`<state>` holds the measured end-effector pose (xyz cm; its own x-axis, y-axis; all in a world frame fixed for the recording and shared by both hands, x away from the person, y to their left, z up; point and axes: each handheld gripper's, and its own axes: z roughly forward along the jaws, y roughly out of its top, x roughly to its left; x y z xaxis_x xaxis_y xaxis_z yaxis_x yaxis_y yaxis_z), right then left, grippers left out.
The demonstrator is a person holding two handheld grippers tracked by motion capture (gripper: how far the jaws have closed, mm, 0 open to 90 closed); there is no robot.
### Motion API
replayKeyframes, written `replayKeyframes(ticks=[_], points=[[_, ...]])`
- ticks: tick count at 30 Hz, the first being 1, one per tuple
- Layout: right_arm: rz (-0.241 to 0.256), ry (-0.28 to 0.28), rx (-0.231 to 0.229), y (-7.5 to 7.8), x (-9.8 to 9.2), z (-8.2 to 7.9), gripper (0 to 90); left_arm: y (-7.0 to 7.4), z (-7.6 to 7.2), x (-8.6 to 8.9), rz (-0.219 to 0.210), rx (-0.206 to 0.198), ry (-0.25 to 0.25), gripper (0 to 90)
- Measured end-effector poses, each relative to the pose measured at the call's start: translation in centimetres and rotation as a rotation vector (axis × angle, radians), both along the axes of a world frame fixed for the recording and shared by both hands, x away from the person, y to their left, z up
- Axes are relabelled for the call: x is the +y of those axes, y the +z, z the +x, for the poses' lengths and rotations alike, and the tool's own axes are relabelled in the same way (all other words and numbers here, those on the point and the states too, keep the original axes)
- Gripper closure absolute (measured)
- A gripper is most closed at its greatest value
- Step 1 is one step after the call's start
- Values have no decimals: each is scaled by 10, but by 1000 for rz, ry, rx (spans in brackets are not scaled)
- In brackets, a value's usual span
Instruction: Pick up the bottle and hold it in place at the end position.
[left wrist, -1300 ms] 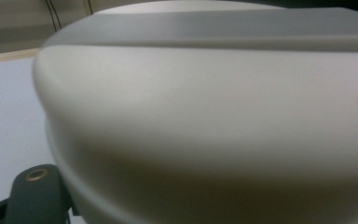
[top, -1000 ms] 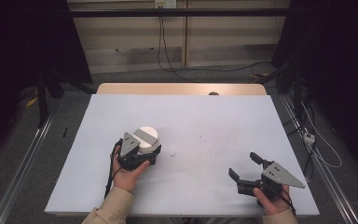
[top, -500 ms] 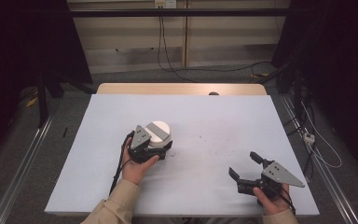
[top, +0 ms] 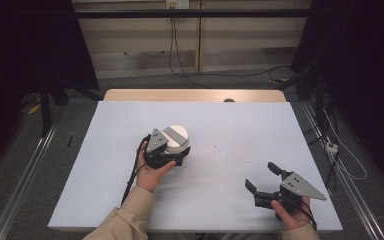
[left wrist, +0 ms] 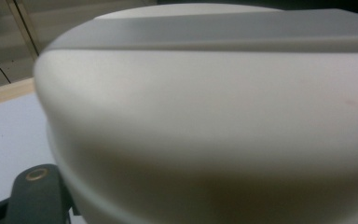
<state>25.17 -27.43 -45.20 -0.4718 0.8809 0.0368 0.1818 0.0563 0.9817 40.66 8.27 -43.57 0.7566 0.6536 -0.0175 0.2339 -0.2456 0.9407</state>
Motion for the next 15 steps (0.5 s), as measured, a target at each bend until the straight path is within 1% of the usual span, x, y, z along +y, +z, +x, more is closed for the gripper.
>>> replayKeyframes(ticks=[2, 5, 10, 12, 15], points=[[-2, 1, 0, 0, 0, 0, 37, 0, 2, -3, -7, 2, -3, 184], [-3, 2, -2, 0, 0, 0, 37, 1, 4, -6, 5, 1, -8, 184], [-1, -1, 2, 0, 0, 0, 36, -1, 8, -11, -1, 2, -7, 184], [-1, -1, 0, 0, 0, 1, 36, -1, 11, -12, 12, 6, -15, 184], [-3, 0, 0, 0, 0, 1, 36, -1, 13, -14, 9, 7, -16, 184]])
